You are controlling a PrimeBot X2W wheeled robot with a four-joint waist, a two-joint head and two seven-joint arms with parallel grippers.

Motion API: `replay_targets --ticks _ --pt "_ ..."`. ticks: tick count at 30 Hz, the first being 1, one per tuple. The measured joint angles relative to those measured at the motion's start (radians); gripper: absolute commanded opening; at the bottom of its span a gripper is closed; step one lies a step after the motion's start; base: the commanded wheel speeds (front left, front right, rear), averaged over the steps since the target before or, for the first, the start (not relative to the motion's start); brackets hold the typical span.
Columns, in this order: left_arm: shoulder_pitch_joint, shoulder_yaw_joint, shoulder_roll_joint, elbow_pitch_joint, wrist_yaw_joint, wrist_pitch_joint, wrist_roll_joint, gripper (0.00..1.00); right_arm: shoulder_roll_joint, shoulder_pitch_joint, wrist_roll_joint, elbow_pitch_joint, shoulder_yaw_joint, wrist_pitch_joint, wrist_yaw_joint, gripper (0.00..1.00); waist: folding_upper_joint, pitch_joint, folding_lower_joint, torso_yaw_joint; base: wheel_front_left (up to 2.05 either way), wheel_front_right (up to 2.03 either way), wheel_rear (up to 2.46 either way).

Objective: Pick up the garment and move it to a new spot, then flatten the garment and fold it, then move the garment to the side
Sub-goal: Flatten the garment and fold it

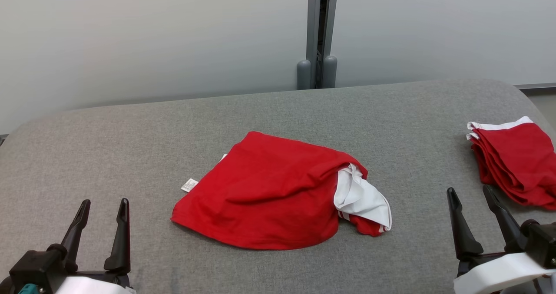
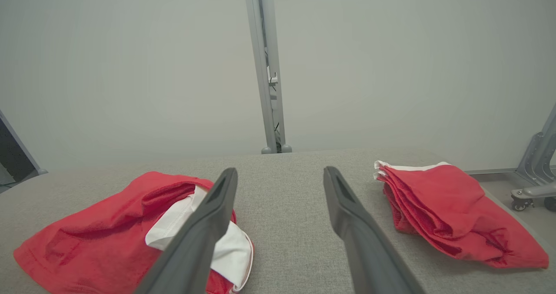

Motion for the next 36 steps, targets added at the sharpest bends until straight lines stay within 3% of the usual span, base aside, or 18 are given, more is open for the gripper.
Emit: replay_targets --ticks 8,19,25,26,27,32,36 --pt "-0.032 -0.014 0.000 -0.006 -0.001 -0.001 0.005 1.00 -0.003 -0.025 0.002 0.018 0.011 0.007 0.000 1.00 0.0000 0.026 0.0000 0.023 0.00 0.00 0.00" --pt "-0.125 -0.054 -0.032 0.019 -0.021 -0.035 0.018 1.00 -0.100 -0.189 0.088 0.198 0.211 0.076 0.000 1.00 0.0000 0.126 0.0000 0.097 0.00 0.00 0.00" --pt "-0.176 -0.073 -0.057 0.063 -0.041 -0.060 0.024 1.00 -0.134 -0.271 0.120 0.301 0.270 0.080 0.000 1.00 0.0000 0.190 0.0000 0.141 0.00 0.00 0.00" --pt "-0.184 -0.076 -0.062 0.071 -0.044 -0.063 0.024 1.00 -0.140 -0.280 0.127 0.314 0.270 0.082 0.000 0.15 0.0000 0.199 0.0000 0.147 0.00 0.00 0.00" --pt "-0.190 -0.078 -0.066 0.077 -0.045 -0.067 0.025 1.00 -0.146 -0.289 0.138 0.322 0.274 0.083 0.000 0.00 0.0000 0.208 0.0000 0.153 0.00 0.00 0.00" --pt "-0.207 -0.074 -0.072 0.108 -0.053 -0.081 0.026 1.00 -0.192 -0.295 0.165 0.286 0.305 0.104 0.000 0.00 0.0000 0.233 0.0000 0.159 0.00 0.00 0.00" --pt "-0.216 -0.065 -0.073 0.121 -0.057 -0.087 0.026 1.00 -0.255 -0.285 0.235 0.162 0.349 0.171 0.000 0.00 0.0000 0.235 0.0000 0.138 0.00 0.00 0.00"
